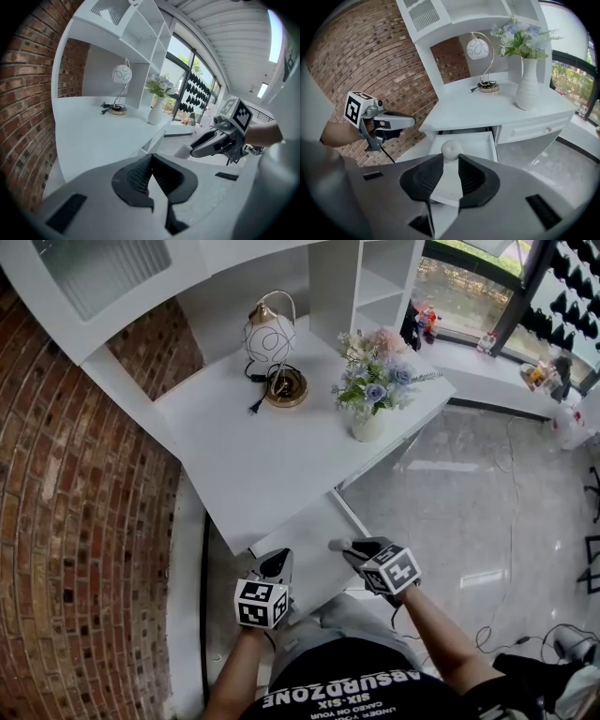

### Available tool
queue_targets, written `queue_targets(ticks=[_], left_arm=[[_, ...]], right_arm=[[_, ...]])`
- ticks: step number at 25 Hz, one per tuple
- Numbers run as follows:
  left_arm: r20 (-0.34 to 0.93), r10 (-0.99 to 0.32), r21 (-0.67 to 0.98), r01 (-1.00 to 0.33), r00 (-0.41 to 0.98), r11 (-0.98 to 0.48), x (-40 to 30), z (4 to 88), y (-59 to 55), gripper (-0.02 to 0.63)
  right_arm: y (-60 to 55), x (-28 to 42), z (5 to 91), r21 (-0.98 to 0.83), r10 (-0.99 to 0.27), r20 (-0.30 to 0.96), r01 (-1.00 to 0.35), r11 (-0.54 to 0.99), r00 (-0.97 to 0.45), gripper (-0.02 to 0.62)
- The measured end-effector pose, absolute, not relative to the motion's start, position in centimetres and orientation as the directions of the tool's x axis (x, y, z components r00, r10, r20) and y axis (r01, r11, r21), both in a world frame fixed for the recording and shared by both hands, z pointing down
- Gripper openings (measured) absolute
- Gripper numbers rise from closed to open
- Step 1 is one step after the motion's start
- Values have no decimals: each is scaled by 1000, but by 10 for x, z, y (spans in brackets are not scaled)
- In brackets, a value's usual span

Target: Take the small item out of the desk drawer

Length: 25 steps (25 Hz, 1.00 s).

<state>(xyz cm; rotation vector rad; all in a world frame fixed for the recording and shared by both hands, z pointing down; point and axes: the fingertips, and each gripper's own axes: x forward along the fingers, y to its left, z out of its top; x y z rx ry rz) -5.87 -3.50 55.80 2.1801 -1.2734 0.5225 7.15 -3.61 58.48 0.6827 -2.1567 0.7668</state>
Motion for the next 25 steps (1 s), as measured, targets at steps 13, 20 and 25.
queue_targets(ticks=[13,20,25], left_arm=[[561,-644,269,-851,520,-452,-47,547,-19,5],[547,-641,259,-837,538,-481,-43,536,-3,6],[539,-639,251,-828,549,-501,-45,527,9,5]], right_arm=[[-16,71,538,-275,-377,677,-693,666,-632,89],[2,62,516,-263,-452,626,-717,645,-636,86],[13,54,498,-249,-499,587,-729,638,-637,86]])
